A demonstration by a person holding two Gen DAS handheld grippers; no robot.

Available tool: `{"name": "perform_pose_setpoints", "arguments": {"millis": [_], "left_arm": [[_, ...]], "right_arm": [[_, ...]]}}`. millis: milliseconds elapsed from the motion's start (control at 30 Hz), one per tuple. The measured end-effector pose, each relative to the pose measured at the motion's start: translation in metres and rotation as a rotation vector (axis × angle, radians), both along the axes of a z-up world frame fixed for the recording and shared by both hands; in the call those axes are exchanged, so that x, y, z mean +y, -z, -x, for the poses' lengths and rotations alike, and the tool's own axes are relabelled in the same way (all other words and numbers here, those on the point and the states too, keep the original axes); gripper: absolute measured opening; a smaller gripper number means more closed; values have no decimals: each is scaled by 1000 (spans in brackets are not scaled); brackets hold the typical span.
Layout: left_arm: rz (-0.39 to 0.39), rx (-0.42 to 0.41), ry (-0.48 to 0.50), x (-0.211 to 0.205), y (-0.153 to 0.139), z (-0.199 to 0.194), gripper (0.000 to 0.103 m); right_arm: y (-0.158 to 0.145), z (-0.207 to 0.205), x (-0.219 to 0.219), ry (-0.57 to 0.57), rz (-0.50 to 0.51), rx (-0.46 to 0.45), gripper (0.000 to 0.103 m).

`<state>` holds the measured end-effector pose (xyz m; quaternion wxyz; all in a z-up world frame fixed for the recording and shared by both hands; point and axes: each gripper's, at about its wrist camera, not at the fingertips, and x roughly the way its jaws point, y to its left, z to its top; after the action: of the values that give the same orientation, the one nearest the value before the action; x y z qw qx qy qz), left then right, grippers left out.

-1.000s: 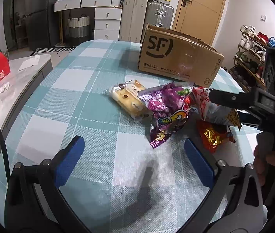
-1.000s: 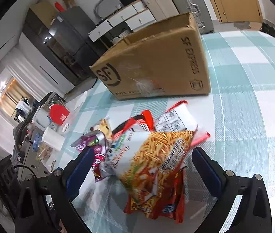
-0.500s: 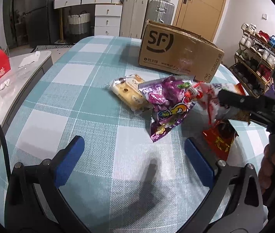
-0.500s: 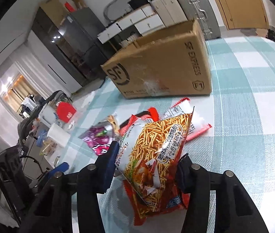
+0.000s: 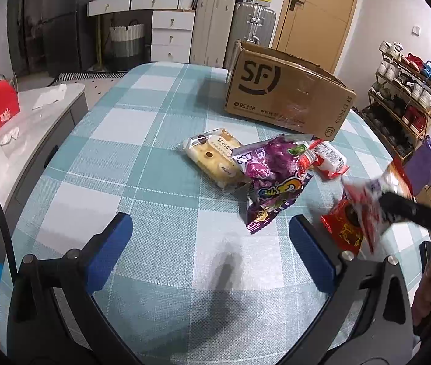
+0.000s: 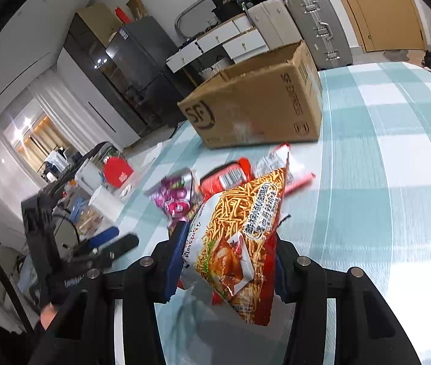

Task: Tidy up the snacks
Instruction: 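Grasp the purple candy bag with the left gripper while the right holds the orange bag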

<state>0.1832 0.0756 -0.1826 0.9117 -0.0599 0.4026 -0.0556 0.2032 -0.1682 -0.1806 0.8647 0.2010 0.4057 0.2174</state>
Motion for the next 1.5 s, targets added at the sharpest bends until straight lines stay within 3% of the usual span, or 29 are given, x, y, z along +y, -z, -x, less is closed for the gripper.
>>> {"name": "perform_pose_setpoints", "arguments": {"millis": [400,500,667,867,1033,1200,1367,1500], "left_arm": [[26,53,3,-12,3,-14,103],[28,66,7,-16,2,-21,103],[40,84,2,-23,4,-37,103],[-1,111,12,-37,4,-60,103],[57,132,3,-37,4,-75,103],[65,161,-16,-37,10,-87,102],[47,158,-19,-38,11,-89,95],[131,170,-3,-32,12,-89,79]], "right_arm": [[4,25,-10,-10,-28,-2,46],[3,29,-7,0,43,-11,45],[4,36,-5,-29,32,-17,45],[9,39,-10,-22,3,-6,44],[10,41,-10,-25,0,-13,44],[14,41,-14,-13,-26,-8,44],[16,40,-17,-2,-37,0,44],[15,40,-16,-2,-32,-3,44]]}}
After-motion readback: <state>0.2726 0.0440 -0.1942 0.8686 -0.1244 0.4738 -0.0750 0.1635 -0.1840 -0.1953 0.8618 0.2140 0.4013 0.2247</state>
